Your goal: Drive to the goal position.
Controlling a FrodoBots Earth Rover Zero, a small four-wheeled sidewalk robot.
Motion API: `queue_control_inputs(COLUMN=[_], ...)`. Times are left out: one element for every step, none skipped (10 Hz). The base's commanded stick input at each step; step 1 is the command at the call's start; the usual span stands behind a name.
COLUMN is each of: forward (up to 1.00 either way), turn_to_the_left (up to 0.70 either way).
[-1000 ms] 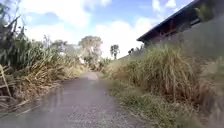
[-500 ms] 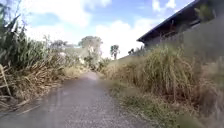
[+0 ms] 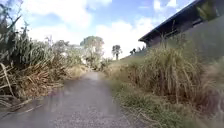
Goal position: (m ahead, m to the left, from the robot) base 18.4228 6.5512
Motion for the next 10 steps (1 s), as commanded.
queue_control_inputs(forward=[0.00,0.00,0.00,0.00,0.00,0.00,0.00,0.00,0.00,0.00], turn_to_the_left=[0.61,0.70,0.70,0.70,0.70,0.70,0.70,0.70,0.70,0.70])
